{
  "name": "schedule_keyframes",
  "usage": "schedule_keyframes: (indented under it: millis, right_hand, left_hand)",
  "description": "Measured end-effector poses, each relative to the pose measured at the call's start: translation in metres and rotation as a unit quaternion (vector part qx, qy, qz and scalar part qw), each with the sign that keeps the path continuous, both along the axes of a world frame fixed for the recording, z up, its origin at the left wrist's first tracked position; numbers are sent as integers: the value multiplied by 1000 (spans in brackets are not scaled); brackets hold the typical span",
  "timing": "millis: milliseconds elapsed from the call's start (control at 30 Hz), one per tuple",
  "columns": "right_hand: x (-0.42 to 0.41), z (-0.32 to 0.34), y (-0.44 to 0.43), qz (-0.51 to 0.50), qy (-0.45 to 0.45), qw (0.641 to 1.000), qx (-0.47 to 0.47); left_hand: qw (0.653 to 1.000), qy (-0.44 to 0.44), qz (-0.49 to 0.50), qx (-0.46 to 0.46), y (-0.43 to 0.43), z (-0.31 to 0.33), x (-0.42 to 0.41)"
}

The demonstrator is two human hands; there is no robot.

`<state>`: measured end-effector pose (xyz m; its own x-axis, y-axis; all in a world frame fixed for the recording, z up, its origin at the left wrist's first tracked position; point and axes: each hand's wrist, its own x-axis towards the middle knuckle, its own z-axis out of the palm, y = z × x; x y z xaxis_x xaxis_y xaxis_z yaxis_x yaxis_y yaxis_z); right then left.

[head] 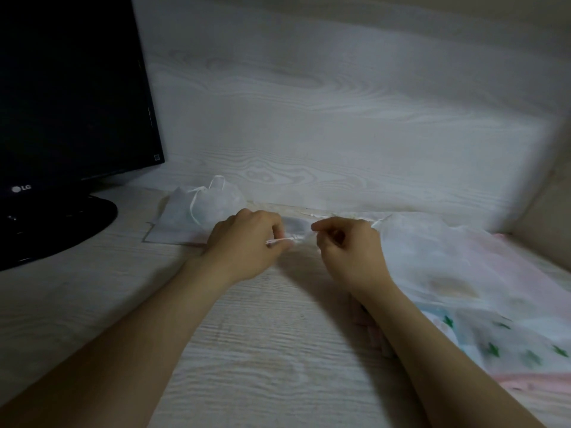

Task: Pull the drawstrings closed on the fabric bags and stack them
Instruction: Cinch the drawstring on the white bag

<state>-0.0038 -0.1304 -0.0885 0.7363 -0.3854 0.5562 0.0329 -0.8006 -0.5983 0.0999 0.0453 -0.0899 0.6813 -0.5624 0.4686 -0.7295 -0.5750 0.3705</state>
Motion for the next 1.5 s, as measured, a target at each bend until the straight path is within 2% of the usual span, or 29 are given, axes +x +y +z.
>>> schedule_keyframes:
  millis: [200,333,467,567,667,800,867,967,1100,1267,1367,1500]
  right_hand:
    - [7,-8,1,27,1,994,-102]
    - [10,-13,-3,24,27,992,-119]
    - [9,-10,1,62,25,996,-60]
    - [8,-9,4,78,30,996,-26]
    - [8,-6,7,76,26,995,62]
    - [9,-3,7,47,-11,985,167]
    - [10,-4,6,27,-23,984,175]
    - [12,-7,4,-8,-29,985,171]
    - [15,-7,3,-30,-16,987,155]
    - [12,-7,1,-56,-20,997,45]
    - [10,-8,1,-57,-28,998,0]
    - [11,-11,-2,-48,-14,999,-4]
  left_hand:
    - [999,-19,-11,32,-3,2,0]
    - [988,123,-53,-75,-5,1,1]
    - [973,207,-54,-89,-10,1,0]
    - [972,209,-42,-99,-11,-2,2]
    - [972,192,-44,-130,-10,-3,5]
    - [950,219,-100,-198,-13,-2,6]
    - [941,240,-122,-207,-13,0,2]
    - [931,259,-134,-220,-13,1,0]
    - [936,259,-113,-210,-11,-1,3]
    - [937,290,-93,-173,-11,-1,2]
    - [917,354,-78,-164,-9,3,3]
    - [889,401,-66,-211,-7,9,5]
